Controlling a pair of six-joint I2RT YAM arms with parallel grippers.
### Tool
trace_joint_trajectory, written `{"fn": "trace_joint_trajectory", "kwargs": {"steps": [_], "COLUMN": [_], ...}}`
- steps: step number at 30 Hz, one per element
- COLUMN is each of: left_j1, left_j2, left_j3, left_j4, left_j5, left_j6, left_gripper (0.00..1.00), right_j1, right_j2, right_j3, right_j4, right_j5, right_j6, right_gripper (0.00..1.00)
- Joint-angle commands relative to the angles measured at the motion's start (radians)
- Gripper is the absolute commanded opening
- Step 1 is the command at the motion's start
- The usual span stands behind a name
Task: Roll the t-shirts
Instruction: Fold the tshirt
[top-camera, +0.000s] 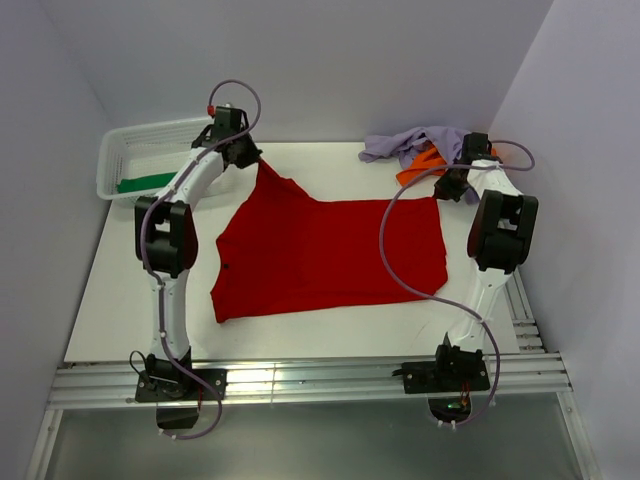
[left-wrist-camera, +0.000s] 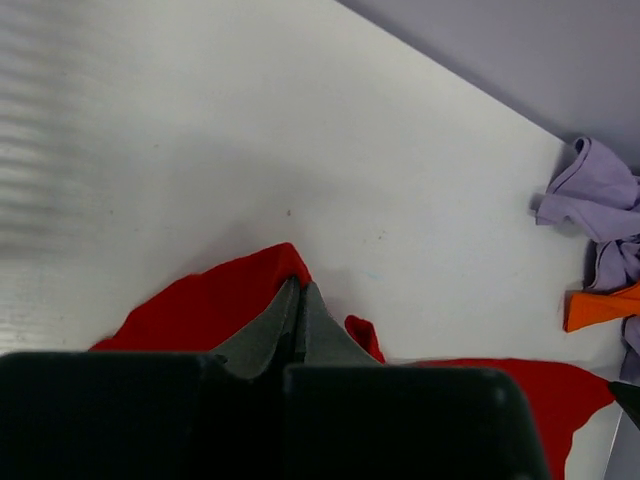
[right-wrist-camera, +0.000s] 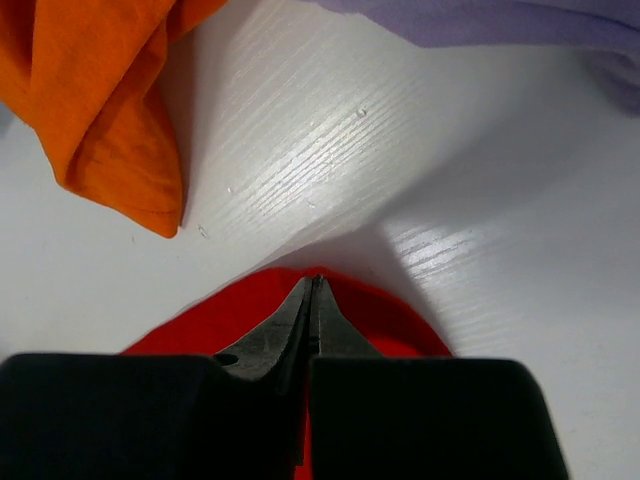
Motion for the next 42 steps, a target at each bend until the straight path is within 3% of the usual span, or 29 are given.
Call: {"fn": "trace_joint_trajectory", "kwargs": {"steps": [1,31,42], "left_j1": [-0.006,-0.127,-0.155], "left_j2": [-0.094,-0.594,-0.77], "left_j3": [-0.026,-0.56,-0.666], "left_j4": [-0.046,-0.115,-0.17], "left_j5": [-0.047,-0.201,-0.231], "left_j6": [-0.026,-0.17,-0.227], "left_gripper": [0.0,0.0,0.0], "right_j1": [0.004,-0.034,-0.037], "right_j2": [-0.09,-0.345,-0.439], "right_j3": [-0.02,-0.329,-0.407], "right_j4": [0.04,0.053,0.04], "right_j5": [-0.015,0.043,0.06], "right_j6": [-0.008,-0.029,-0.036], "right_gripper": [0.0,0.0,0.0]}}
